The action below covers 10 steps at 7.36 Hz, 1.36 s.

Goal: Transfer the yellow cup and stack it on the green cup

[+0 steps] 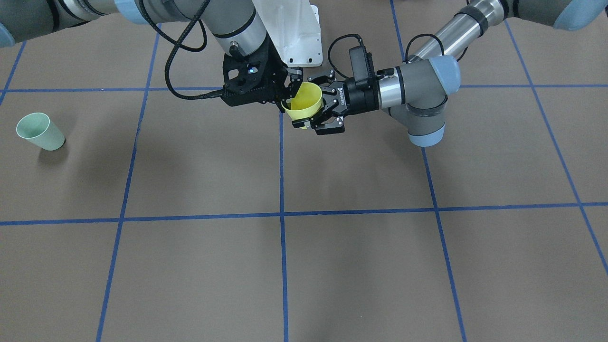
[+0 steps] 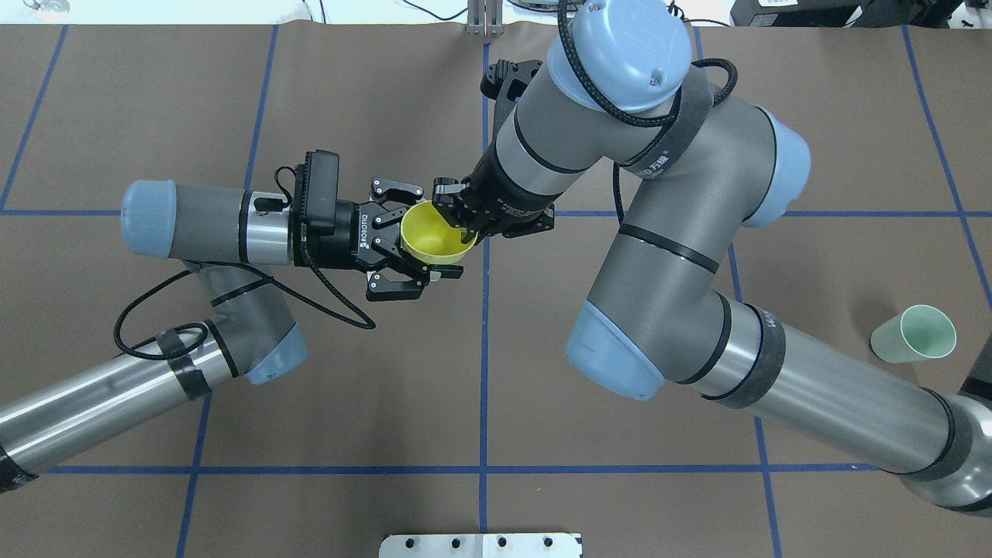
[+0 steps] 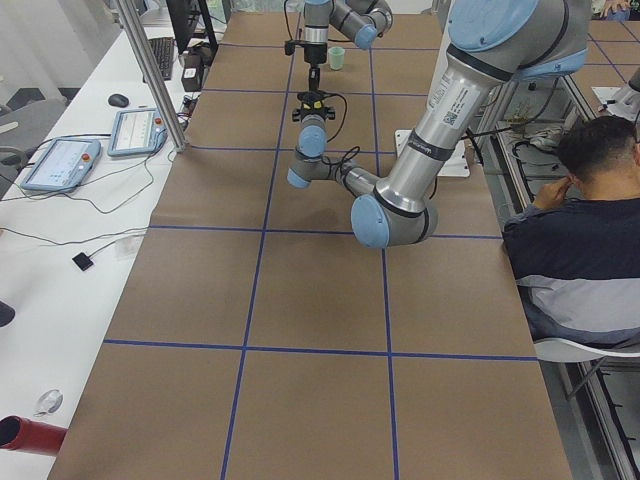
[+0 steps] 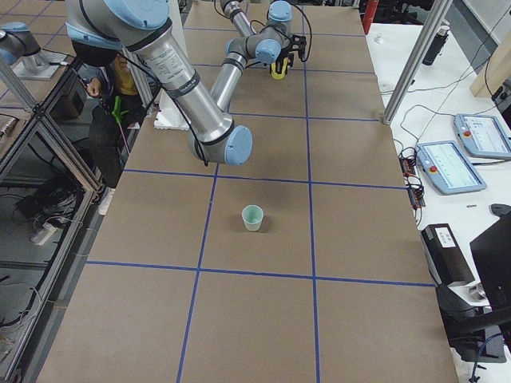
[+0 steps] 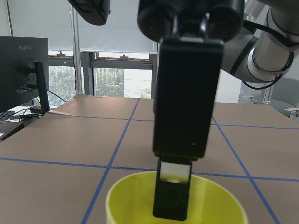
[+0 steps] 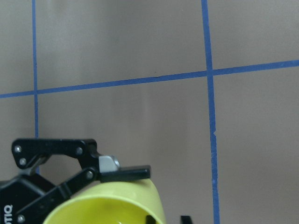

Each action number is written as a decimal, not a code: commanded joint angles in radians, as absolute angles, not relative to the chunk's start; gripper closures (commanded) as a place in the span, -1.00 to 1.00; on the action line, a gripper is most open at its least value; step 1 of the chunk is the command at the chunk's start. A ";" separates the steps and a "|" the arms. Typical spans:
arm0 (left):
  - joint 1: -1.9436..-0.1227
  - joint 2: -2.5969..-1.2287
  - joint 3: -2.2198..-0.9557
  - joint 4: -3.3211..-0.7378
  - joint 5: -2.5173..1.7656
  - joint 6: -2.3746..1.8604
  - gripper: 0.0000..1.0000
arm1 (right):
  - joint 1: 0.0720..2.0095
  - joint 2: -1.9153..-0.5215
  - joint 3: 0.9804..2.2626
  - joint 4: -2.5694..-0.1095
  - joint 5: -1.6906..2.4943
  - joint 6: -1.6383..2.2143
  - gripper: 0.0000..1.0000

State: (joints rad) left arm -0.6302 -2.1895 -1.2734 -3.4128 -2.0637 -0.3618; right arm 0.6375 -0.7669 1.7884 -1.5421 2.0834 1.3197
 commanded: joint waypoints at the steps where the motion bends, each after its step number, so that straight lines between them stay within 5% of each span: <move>1: -0.620 -2.186 -1.273 -3.425 -2.065 -0.365 -0.92 | 0.638 -0.775 1.787 -1.543 2.082 1.321 1.00; 10: -0.621 -2.186 -1.267 -3.416 -1.991 -0.365 -0.98 | 0.747 -0.900 1.898 -1.545 2.092 1.318 1.00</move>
State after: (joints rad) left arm -0.6212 -2.1859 -1.2676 -3.4166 -1.9919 -0.3651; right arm 0.7074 -0.8849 1.8942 -1.5435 2.0909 1.3179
